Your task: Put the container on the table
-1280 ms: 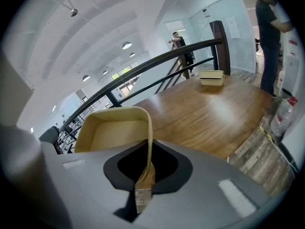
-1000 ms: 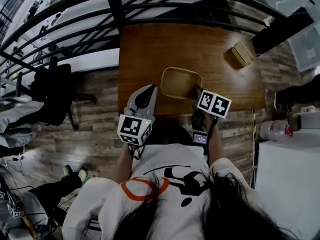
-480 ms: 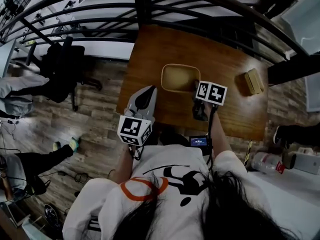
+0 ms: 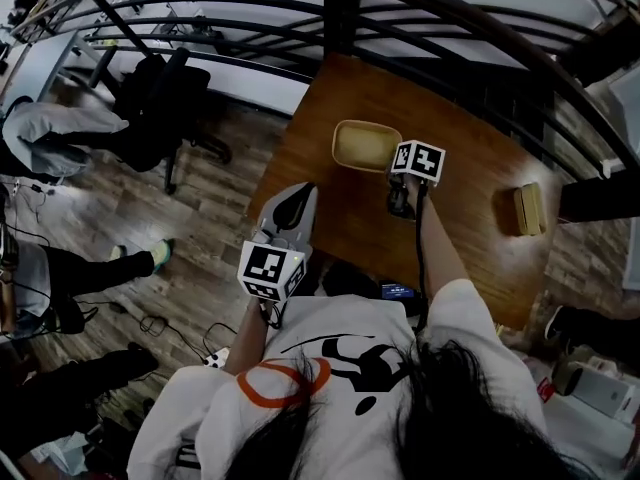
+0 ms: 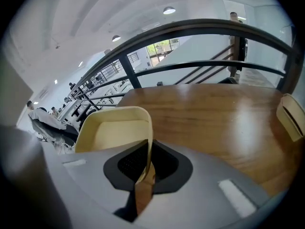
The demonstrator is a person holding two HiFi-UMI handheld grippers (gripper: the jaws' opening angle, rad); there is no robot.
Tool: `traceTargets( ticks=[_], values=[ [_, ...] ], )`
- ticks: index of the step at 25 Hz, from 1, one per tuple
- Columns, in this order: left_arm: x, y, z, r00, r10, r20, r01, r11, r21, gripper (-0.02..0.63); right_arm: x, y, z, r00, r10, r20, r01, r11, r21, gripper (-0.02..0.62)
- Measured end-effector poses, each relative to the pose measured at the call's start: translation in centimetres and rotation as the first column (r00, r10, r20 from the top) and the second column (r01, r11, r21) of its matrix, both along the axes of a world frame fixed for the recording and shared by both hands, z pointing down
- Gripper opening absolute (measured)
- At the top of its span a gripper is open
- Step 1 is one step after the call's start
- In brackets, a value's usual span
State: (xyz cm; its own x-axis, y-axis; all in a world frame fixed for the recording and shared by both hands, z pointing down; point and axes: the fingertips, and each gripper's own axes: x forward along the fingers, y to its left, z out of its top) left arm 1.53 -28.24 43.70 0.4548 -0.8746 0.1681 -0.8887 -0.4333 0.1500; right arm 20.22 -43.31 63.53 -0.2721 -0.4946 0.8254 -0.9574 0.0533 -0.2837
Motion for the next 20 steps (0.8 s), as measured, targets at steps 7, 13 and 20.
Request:
traceTargets(
  ticks=[7,13,20],
  values=[
    [-2.1,0.7,0.9,0.998,-0.05,0.023,0.051,0.998,-0.033,0.0,-0.8,-3.5,3.7,0.999,0.044,-0.018,-0.045,0.997,-0.056,0.035],
    [-3.1,0.8,1.5,0.997,-0.064,0.037,0.066,0.996,-0.058,0.0,-0.9,-5.2,5.0,0.997,0.063,-0.048,-0.065,0.996,-0.053,0.038],
    [-1.7,1.6,0.9,0.998,-0.053,0.043,0.056,0.996,-0.062,0.0,0.2,-4.2,4.6,0.996,0.086,0.033,-0.083,0.994,-0.069,0.141]
  ],
)
